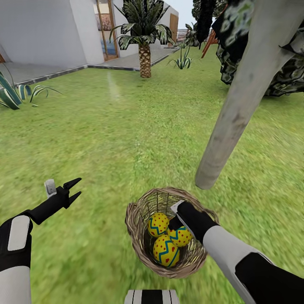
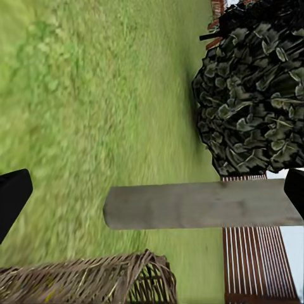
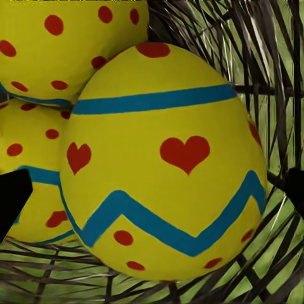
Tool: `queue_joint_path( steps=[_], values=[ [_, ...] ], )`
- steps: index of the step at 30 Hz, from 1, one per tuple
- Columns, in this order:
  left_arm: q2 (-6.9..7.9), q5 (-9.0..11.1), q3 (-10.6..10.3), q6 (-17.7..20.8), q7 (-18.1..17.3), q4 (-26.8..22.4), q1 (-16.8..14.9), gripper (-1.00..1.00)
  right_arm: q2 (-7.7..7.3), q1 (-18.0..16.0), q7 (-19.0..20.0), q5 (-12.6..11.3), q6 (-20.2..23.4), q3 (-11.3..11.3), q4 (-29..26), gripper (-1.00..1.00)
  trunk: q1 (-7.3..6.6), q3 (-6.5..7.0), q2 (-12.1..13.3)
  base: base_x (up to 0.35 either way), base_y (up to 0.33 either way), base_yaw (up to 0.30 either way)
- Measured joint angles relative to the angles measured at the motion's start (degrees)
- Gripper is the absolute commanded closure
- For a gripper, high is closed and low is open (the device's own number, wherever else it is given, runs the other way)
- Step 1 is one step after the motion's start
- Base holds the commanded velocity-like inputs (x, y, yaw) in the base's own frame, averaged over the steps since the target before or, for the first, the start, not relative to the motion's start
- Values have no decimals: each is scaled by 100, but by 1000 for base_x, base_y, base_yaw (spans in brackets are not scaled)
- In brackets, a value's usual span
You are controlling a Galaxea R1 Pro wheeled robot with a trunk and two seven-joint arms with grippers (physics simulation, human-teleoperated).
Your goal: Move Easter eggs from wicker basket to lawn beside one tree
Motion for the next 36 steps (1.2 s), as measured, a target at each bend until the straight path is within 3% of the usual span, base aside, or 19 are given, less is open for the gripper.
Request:
queue_joint_path(
  steps=[11, 36],
  values=[
    [0, -2, 0, 0, -2, 0, 0, -100, 67, 1, -436, 28, -5, 16, 61, -100, 0, 0, 0, 0, 0, -1],
    [0, -18, -17, 0, 6, 2, 0, -100, 55, 1, -425, 5, -41, 16, 52, -100, 23, -199, -12, 0, 0, 0]
  ],
)
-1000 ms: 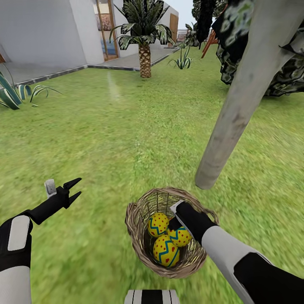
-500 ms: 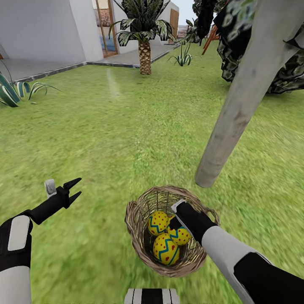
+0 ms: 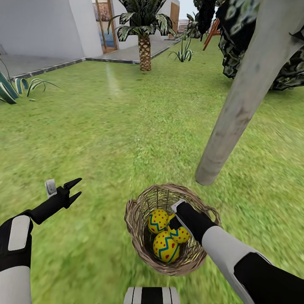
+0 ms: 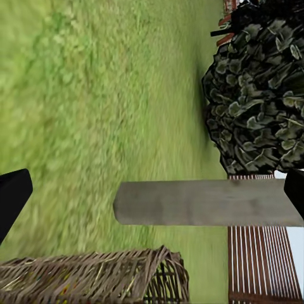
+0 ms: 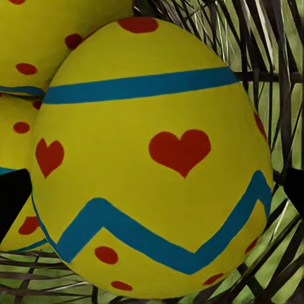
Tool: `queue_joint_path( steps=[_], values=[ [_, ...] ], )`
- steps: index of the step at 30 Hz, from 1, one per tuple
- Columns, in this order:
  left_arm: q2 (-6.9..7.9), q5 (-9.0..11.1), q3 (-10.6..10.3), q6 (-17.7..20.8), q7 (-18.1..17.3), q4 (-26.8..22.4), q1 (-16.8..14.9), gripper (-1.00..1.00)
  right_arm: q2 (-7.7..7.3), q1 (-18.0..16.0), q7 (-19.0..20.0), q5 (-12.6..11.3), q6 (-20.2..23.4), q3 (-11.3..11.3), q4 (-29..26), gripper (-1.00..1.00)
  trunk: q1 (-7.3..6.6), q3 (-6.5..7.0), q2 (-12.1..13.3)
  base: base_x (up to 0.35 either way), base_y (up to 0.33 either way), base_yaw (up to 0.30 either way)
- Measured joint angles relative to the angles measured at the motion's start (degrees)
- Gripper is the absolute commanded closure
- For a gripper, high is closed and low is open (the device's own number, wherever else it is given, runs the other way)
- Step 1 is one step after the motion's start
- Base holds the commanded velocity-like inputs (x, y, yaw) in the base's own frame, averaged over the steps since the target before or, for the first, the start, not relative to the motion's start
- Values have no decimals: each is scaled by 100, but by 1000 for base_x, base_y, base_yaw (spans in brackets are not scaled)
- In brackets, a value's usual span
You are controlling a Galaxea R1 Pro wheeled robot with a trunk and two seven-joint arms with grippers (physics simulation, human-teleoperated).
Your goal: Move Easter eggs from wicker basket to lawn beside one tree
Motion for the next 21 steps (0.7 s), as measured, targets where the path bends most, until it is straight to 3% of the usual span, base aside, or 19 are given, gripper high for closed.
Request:
queue_joint_path(
  steps=[21],
  values=[
    [0, 25, 0, 0, -1, 17, 0, -100, 5, -5, -67, 121, 28, 5, -103, -100, 25, -221, -14, 0, 0, 0]
  ],
)
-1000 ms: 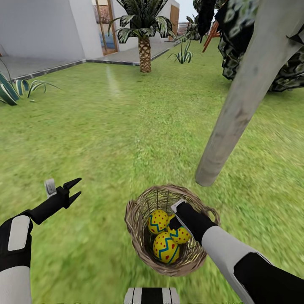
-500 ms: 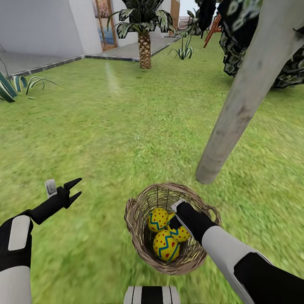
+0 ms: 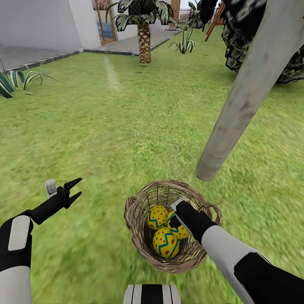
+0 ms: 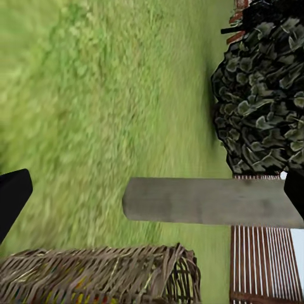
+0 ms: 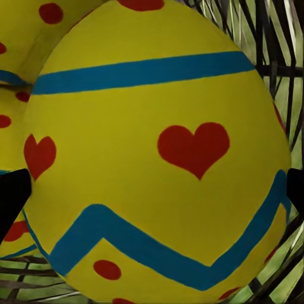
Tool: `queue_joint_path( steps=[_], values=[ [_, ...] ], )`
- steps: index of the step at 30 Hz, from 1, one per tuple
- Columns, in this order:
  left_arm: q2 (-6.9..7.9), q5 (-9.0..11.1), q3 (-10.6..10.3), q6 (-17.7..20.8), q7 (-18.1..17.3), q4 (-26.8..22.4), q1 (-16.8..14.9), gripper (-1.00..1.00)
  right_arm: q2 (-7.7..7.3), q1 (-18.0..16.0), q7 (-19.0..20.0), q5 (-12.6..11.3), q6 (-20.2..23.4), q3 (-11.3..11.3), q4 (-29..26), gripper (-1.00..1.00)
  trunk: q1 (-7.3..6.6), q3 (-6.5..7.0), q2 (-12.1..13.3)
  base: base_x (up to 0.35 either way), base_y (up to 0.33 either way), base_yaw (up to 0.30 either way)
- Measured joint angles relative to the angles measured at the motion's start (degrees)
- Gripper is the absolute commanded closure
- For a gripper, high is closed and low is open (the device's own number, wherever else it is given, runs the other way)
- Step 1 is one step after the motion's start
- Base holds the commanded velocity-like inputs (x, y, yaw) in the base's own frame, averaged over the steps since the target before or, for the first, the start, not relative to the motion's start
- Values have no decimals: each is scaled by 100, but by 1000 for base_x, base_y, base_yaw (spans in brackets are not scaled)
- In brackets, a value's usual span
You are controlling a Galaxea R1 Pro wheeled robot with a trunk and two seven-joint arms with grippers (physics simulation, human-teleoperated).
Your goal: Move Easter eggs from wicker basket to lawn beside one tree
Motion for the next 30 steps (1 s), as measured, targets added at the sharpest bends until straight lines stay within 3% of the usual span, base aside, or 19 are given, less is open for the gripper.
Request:
queue_joint_path(
  steps=[8, 9, 17, 21, 30],
  values=[
    [0, 8, 8, 0, 0, 0, 0, -100, 0, 0, 7, 7, 4, 1, -2, -100, 0, 0, 0, 0, 0, 0],
    [0, 5, 8, 0, 0, 0, 0, -100, 0, 0, 8, 8, 4, 1, -2, 100, 0, 0, 0, 0, 0, 0],
    [0, 2, 15, 0, 0, 2, 0, -100, 0, 0, 22, 27, 3, -4, -2, 100, 0, 0, 0, 0, 0, 0],
    [1, -2, 18, 0, 1, 6, 2, -100, -1, -4, 25, 86, 5, 1, -94, 100, 6, -65, -5, 0, 0, 0],
    [-4, 7, 1, 0, 0, 23, 0, -100, -1, -1, 28, 51, 5, 4, -32, 100, 3, -22, -1, 0, 0, 0]
  ],
)
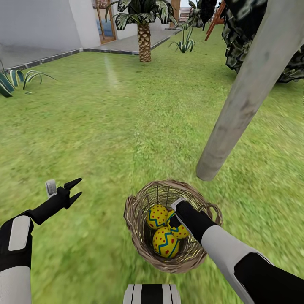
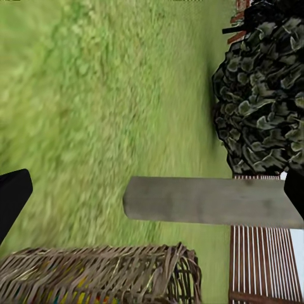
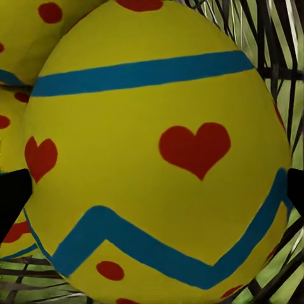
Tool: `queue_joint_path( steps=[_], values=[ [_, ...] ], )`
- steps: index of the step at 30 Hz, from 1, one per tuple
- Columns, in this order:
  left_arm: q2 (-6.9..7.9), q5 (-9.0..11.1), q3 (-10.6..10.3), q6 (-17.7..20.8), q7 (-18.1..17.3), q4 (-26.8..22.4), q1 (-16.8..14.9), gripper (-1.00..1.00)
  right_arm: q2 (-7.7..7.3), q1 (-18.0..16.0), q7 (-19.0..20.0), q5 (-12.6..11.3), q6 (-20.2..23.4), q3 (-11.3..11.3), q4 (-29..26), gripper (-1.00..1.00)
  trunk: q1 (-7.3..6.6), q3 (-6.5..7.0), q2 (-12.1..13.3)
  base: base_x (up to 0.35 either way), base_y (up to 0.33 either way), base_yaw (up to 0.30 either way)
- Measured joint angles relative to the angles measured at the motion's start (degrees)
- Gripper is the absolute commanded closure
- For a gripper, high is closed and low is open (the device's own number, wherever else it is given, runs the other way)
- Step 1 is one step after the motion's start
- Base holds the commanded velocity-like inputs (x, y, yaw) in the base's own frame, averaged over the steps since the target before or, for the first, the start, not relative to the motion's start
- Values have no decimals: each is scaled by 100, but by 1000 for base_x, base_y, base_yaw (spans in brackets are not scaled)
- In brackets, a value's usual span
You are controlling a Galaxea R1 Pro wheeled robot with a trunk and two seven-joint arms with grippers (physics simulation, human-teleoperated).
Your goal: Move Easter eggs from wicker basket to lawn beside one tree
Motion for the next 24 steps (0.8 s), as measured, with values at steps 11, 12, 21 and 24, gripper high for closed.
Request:
queue_joint_path(
  steps=[11, 12, 21, 24],
  values=[
    [1, -10, -19, 0, 0, 0, 0, -100, 2, 2, 4, -112, -2, -14, 115, 100, -5, 44, 3, 0, 0, 0],
    [2, -9, -19, 0, 0, 0, 0, -100, 2, 2, 4, -112, -2, -13, 115, 100, -5, 44, 3, 0, 0, 0],
    [-4, 4, -11, 0, 0, -4, 0, -100, 2, 2, 4, -112, -2, -13, 115, 100, -5, 44, 3, 0, 0, 0],
    [-4, 10, -4, 0, -7, -5, 0, -100, 2, 2, 4, -112, -2, -13, 115, 100, -5, 44, 3, 0, 0, 0]
  ],
)
